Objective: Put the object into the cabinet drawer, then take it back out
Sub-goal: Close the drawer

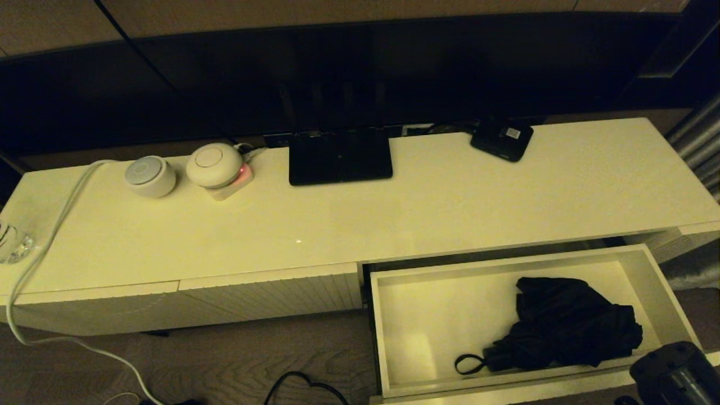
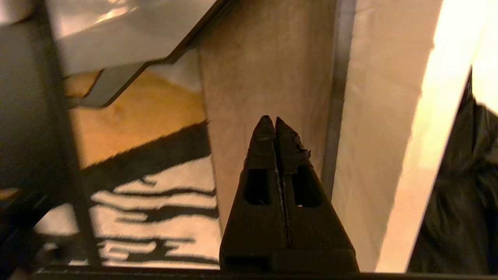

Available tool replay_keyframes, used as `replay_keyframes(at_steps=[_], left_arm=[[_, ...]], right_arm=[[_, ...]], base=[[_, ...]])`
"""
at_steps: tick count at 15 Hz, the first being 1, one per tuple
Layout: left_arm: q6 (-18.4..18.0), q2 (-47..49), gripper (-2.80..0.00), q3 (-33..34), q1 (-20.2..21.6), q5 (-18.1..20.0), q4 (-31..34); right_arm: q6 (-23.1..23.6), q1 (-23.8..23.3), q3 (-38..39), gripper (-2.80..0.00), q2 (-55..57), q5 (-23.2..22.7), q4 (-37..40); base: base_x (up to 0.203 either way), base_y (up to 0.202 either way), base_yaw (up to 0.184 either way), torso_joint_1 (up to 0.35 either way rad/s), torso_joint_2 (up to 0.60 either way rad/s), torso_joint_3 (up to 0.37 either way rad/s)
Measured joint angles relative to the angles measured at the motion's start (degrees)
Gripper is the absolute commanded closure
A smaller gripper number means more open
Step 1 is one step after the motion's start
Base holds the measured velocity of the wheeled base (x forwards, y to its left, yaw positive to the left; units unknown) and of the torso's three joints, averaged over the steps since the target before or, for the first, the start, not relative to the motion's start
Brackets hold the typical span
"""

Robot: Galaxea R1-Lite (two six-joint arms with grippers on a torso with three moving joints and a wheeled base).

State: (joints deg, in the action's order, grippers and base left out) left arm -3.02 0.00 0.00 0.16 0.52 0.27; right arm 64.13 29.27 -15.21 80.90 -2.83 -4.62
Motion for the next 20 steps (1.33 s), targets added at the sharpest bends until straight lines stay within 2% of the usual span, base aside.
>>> replay_keyframes(at_steps=[2,6,11,12,16,20], left_arm=[[0.0,0.0,0.00,0.0,0.0,0.0,0.0],[0.0,0.0,0.00,0.0,0.0,0.0,0.0],[0.0,0.0,0.00,0.0,0.0,0.0,0.0],[0.0,0.0,0.00,0.0,0.0,0.0,0.0],[0.0,0.0,0.00,0.0,0.0,0.0,0.0],[0.0,0.0,0.00,0.0,0.0,0.0,0.0]], right_arm=[[0.2,-0.2,1.2,0.00,3.6,0.3,-6.8],[0.5,-1.0,1.1,0.00,6.9,3.0,-8.6],[0.5,-1.3,-0.5,0.00,7.8,15.6,-11.4],[0.5,-1.6,-1.1,0.00,8.1,16.9,-11.5],[0.3,-3.4,-2.8,0.00,10.8,17.6,-12.7],[0.3,-4.7,-3.2,0.00,13.8,18.2,-20.5]], base=[[0.000,0.000,0.000,0.000,0.00,0.000],[0.000,0.000,0.000,0.000,0.00,0.000],[0.000,0.000,0.000,0.000,0.00,0.000],[0.000,0.000,0.000,0.000,0.00,0.000],[0.000,0.000,0.000,0.000,0.00,0.000],[0.000,0.000,0.000,0.000,0.00,0.000]])
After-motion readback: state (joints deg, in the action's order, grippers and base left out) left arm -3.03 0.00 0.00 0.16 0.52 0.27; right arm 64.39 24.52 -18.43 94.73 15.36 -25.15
